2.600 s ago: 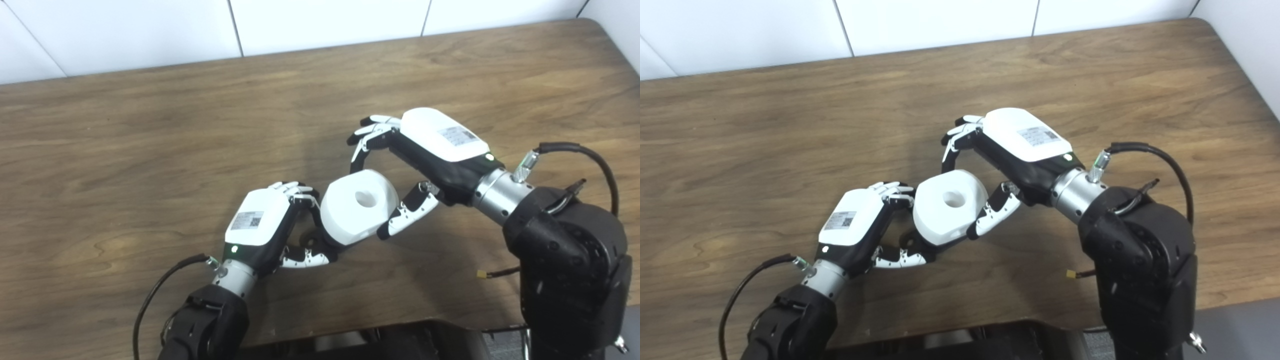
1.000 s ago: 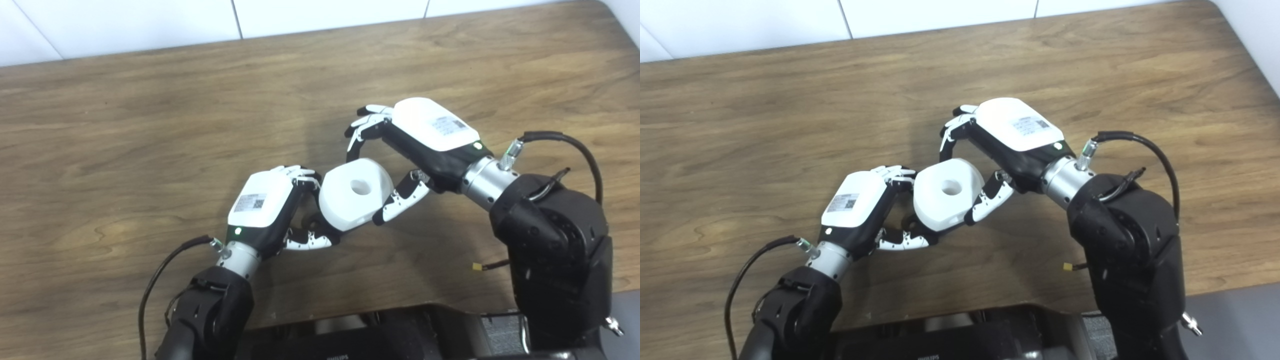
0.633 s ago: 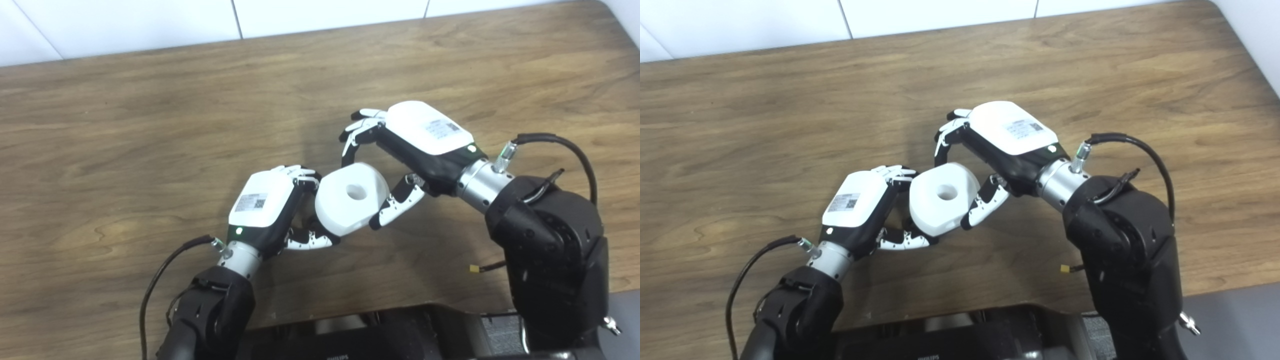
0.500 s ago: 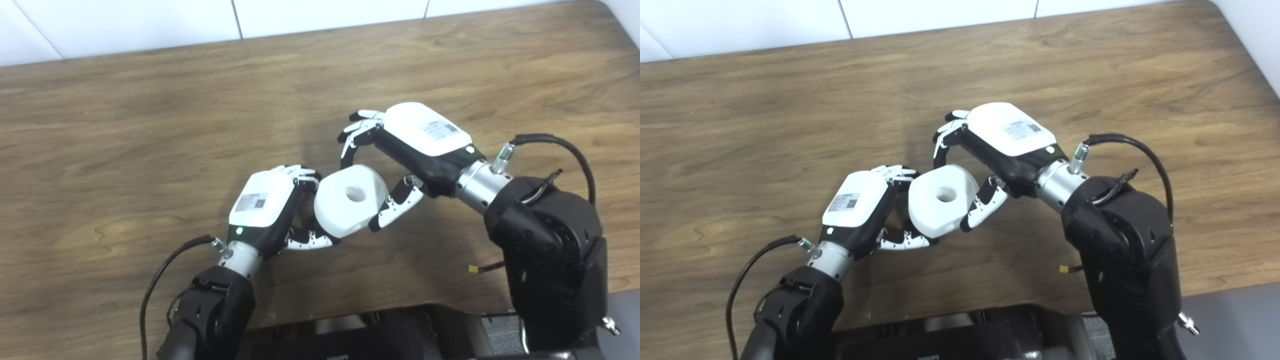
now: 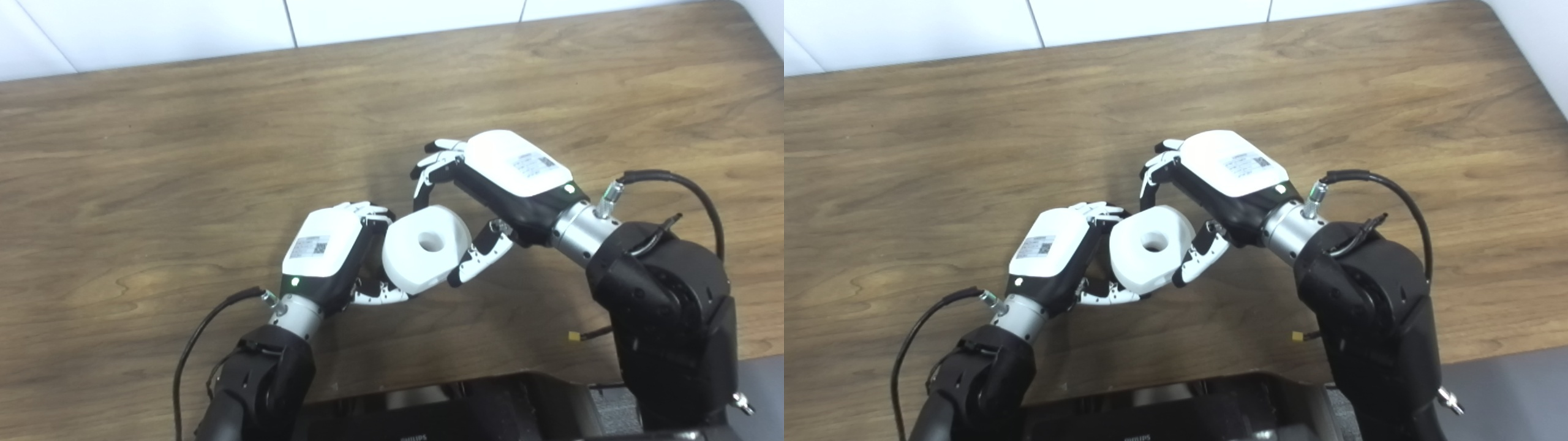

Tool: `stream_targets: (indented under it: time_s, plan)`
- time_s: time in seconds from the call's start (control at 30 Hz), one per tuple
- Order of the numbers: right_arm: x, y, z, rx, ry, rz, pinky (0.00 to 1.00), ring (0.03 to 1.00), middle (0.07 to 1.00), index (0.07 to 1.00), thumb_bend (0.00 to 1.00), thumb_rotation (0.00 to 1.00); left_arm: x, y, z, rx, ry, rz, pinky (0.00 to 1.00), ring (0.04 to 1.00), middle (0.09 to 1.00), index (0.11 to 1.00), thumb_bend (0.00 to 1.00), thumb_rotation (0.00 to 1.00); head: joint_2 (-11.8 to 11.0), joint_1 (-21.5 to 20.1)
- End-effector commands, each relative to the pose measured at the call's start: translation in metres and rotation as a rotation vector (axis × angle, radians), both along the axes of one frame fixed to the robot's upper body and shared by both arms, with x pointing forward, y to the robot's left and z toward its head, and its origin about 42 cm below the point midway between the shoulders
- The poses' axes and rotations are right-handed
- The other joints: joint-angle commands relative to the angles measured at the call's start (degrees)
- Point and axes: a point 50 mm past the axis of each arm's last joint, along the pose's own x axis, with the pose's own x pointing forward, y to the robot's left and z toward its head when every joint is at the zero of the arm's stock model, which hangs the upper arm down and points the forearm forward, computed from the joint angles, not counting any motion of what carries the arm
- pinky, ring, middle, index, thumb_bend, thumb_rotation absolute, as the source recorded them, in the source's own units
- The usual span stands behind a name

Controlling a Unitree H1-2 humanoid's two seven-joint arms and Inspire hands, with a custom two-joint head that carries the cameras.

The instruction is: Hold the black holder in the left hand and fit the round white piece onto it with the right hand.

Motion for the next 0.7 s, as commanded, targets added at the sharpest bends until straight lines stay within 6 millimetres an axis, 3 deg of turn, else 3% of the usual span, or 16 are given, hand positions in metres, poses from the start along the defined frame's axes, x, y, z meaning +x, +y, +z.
stream_targets:
  time_s: [0.0,0.67]
  plan:
    - [-0.0013,0.0042,0.0069,0.010,-0.072,0.012,0.79,0.911,0.797,0.484,0.52,0.15,-0.0032,-0.0052,-0.0031,0.009,0.052,-0.033,0.86,0.844,0.792,0.487,0.52,0.05,0.06,-0.07]
    - [-0.0047,0.0107,0.0003,-0.019,-0.096,0.004,0.83,0.906,0.794,0.484,0.52,0.15,-0.0050,-0.0063,0.0019,0.003,0.054,-0.036,0.87,0.847,0.792,0.487,0.52,0.05,0.37,-0.87]
